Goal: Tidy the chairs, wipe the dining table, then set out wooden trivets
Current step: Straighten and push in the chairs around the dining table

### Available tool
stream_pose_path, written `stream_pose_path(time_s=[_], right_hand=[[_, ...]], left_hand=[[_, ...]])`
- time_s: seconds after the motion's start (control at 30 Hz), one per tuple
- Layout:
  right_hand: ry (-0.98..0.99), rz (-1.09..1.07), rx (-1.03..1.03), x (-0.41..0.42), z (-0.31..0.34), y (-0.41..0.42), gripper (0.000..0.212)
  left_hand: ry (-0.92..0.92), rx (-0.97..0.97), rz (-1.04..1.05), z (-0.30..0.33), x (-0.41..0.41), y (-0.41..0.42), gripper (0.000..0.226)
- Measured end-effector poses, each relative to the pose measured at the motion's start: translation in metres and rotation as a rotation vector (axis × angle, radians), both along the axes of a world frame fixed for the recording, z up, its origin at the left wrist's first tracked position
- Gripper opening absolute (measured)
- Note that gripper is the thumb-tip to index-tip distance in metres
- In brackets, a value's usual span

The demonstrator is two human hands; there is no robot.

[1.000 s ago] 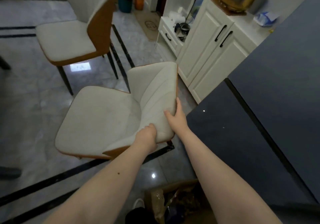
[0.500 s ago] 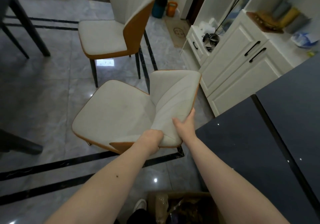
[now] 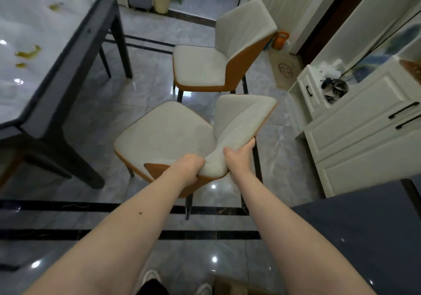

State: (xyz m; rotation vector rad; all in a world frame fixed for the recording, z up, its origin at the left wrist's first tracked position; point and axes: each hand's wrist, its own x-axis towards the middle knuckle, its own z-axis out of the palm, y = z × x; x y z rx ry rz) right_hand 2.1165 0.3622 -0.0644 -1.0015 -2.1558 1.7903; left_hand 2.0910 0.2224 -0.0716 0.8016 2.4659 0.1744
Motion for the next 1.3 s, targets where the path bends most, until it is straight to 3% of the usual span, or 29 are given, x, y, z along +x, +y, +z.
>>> stream_pose_path(time_s=[0.23,0.43,0.77,0.87,0.93,1.0,1.07,1.13,1.2,1.3], right_hand=[[-0.067,0.141,-0.018,-0.048,-0.004,-0.047,0.092],[-0.148,0.299,0.050,-0.061,0.006,-0.038,0.094],[-0.300,0.634,0.072,-0.071,0.004,-0.011,0.114],[-0.373,0.883,0.096,-0.076,0.003,0.013,0.107],[-0.366,1.026,0.113,-0.078,0.005,0.040,0.110],[-0.323,1.163,0.245,-0.082,0.010,0.071,0.097],[-0.153,1.208,0.581,-0.092,0.014,0.106,0.057],[0.057,1.180,0.879,-0.107,0.022,0.126,0.029],[0.255,1.209,1.088,-0.125,0.028,0.140,0.033],[0.354,1.374,1.165,-0.149,0.025,0.149,0.056]], left_hand=[[0.048,-0.012,0.093,-0.009,-0.034,-0.054,0.038],[0.044,-0.051,0.156,-0.006,-0.050,-0.049,0.044],[-0.173,-0.448,0.258,0.027,-0.064,-0.002,0.083],[-0.197,-0.517,0.390,0.039,-0.061,0.014,0.071],[-0.173,-0.646,0.267,0.044,-0.058,0.022,0.056],[-0.163,-0.609,0.352,0.054,-0.051,0.032,0.060],[-0.270,-0.511,0.640,0.061,-0.040,0.047,0.086],[-0.257,-0.432,0.769,0.065,-0.037,0.063,0.093],[-0.224,-0.380,0.838,0.064,-0.038,0.077,0.084],[-0.163,-0.398,0.924,0.058,-0.041,0.094,0.068]])
